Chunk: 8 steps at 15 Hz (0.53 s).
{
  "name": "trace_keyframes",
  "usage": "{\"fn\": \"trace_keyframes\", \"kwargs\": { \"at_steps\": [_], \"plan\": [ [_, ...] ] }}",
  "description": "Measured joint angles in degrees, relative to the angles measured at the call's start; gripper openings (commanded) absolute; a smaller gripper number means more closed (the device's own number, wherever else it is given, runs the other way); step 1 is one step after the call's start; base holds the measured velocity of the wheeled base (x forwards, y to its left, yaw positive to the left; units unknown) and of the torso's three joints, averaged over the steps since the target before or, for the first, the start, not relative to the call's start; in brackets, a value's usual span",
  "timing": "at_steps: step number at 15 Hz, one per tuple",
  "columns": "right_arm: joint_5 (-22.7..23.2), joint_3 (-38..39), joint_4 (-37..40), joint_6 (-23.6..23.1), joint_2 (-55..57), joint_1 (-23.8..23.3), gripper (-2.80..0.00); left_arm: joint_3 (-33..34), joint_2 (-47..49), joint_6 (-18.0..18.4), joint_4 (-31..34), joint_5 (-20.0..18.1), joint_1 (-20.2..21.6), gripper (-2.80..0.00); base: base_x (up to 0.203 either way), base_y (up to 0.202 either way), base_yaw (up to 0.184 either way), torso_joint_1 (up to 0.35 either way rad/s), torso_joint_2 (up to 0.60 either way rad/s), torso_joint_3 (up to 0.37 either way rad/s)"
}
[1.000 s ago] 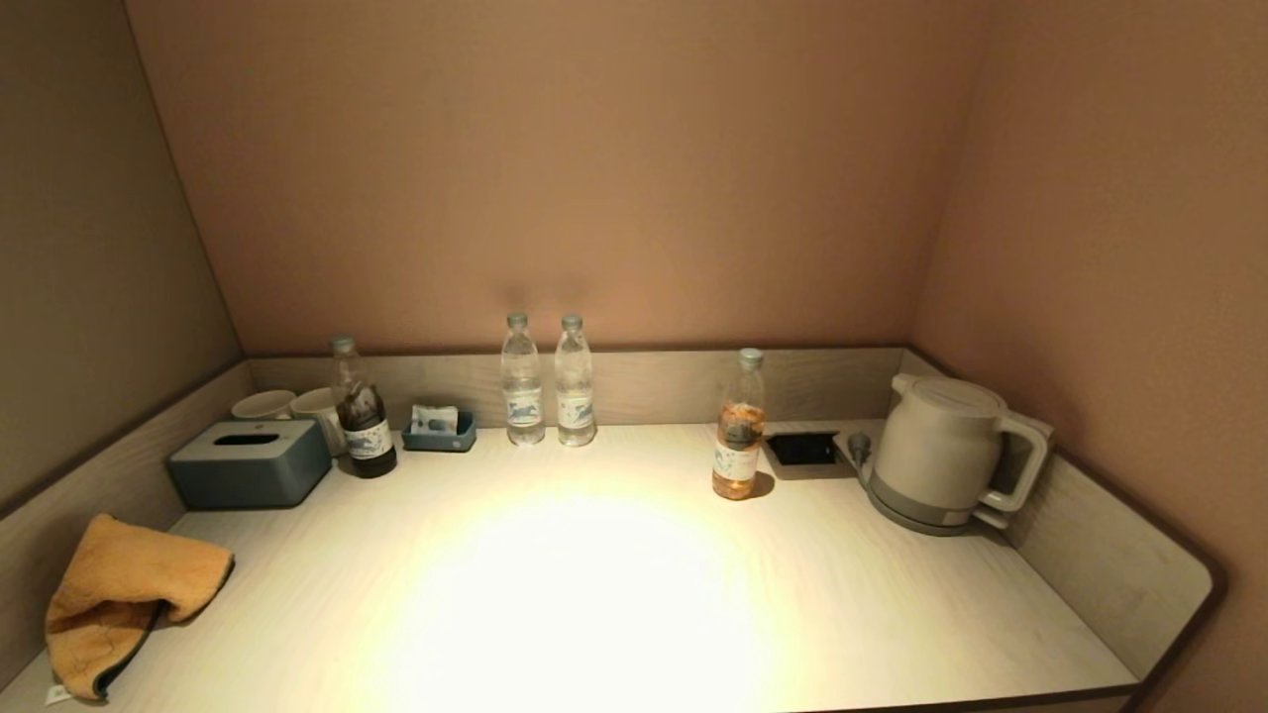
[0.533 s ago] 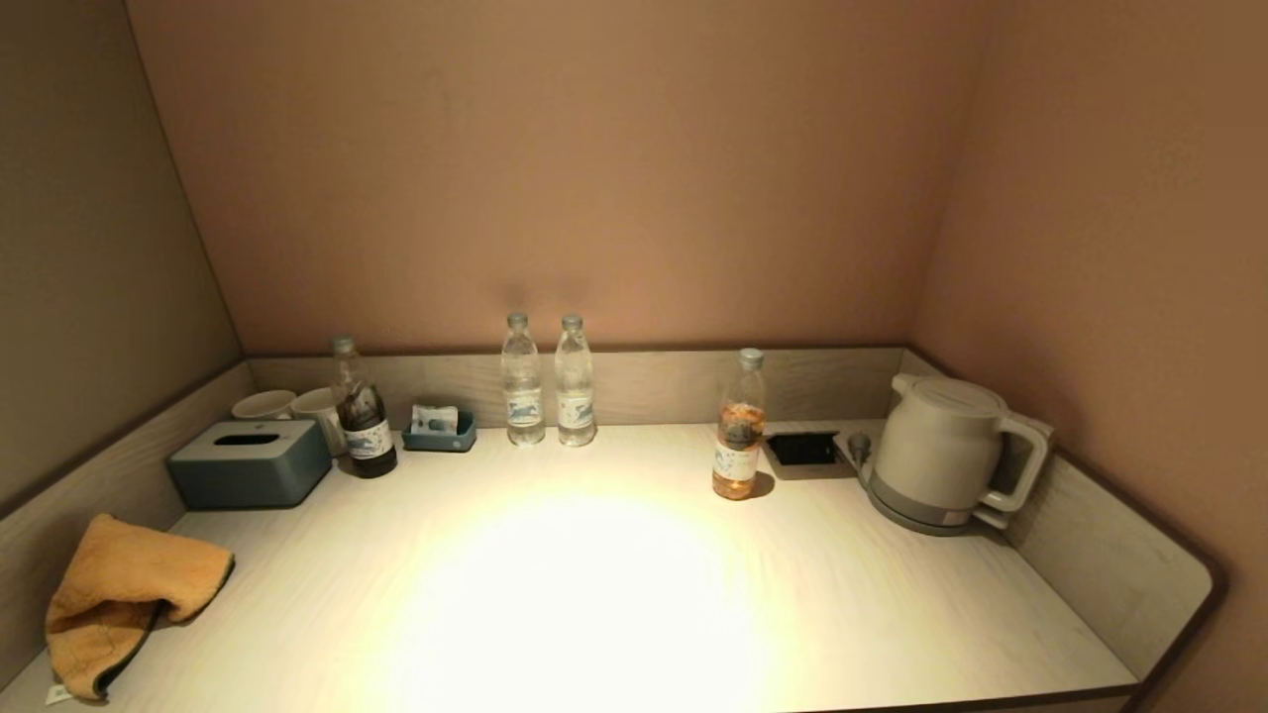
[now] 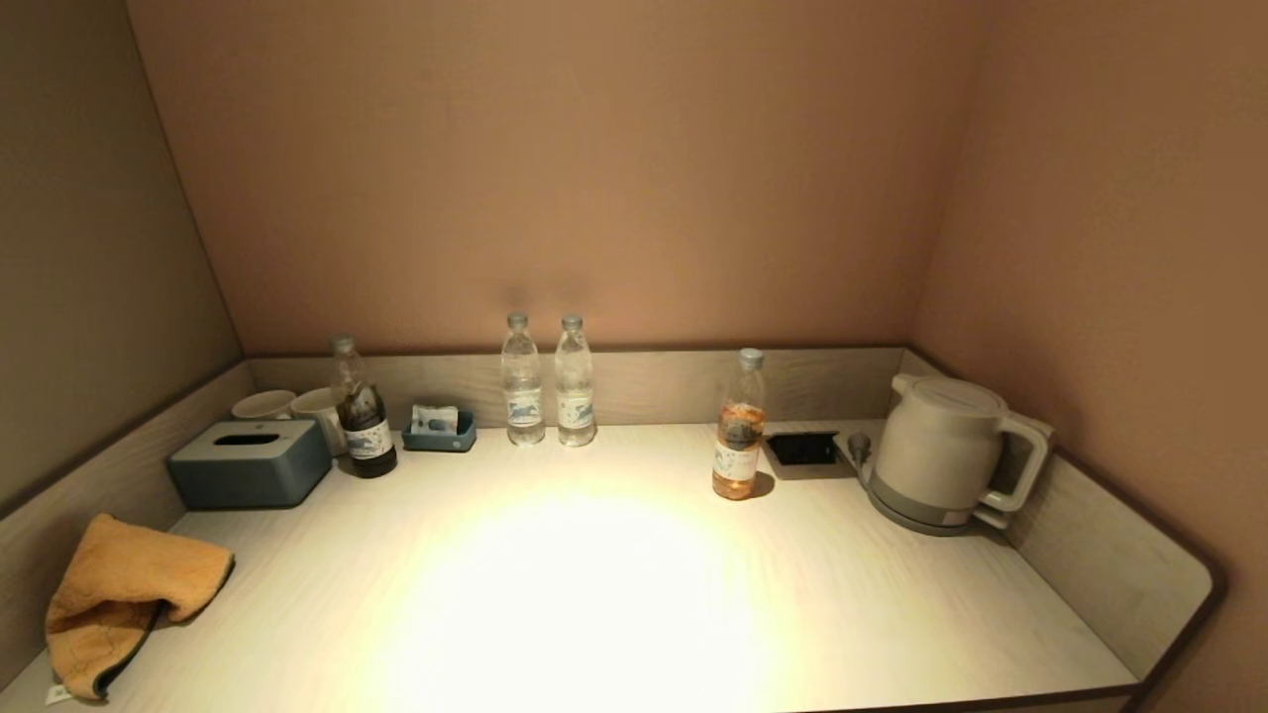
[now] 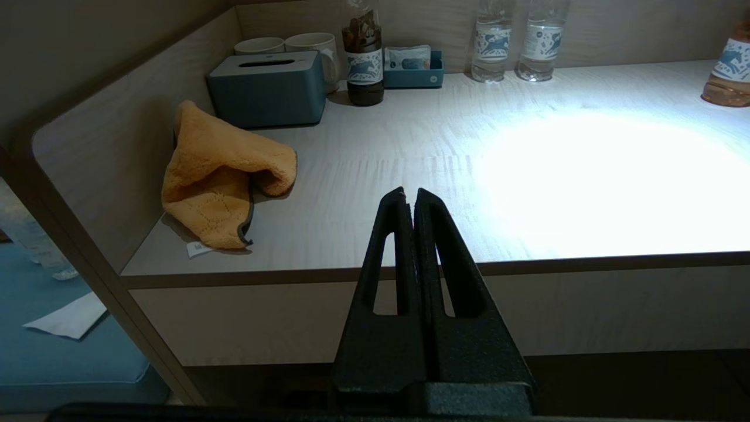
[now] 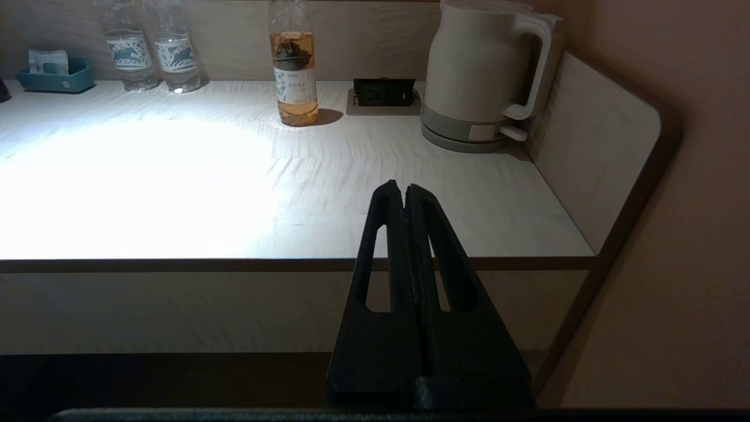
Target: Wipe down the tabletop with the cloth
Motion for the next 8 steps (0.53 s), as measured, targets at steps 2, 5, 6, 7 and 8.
{"fn": "trace_keyframes", "kwargs": {
  "at_steps": [2, 5, 6, 7, 8],
  "plan": [
    [-0.16, 0.0, 0.08, 0.14, 0.0, 0.0, -2.8, 0.0, 0.0, 0.0, 0.0, -0.02, 0.0, -2.8, 0.0, 0.0, 0.0, 0.0, 0.0, 0.0],
    [-0.95, 0.0, 0.06, 0.58, 0.0, 0.0, -2.8, 0.0, 0.0, 0.0, -0.02, -0.02, 0.0, -2.8, 0.0, 0.0, 0.0, 0.0, 0.0, 0.0],
    [-0.96, 0.0, 0.0, 0.7, 0.0, 0.0, -2.8, 0.0, 0.0, 0.01, -0.02, -0.02, 0.0, -2.8, 0.0, 0.0, 0.0, 0.0, 0.0, 0.0],
    [-1.01, 0.0, 0.02, 0.74, 0.0, 0.0, -2.8, 0.0, 0.0, 0.02, 0.0, -0.05, 0.0, -2.8, 0.0, 0.0, 0.0, 0.0, 0.0, 0.0],
    [-1.02, 0.0, 0.01, 0.72, 0.0, 0.0, -2.8, 0.0, 0.0, 0.04, -0.02, -0.04, 0.0, -2.8, 0.0, 0.0, 0.0, 0.0, 0.0, 0.0]
  ]
}}
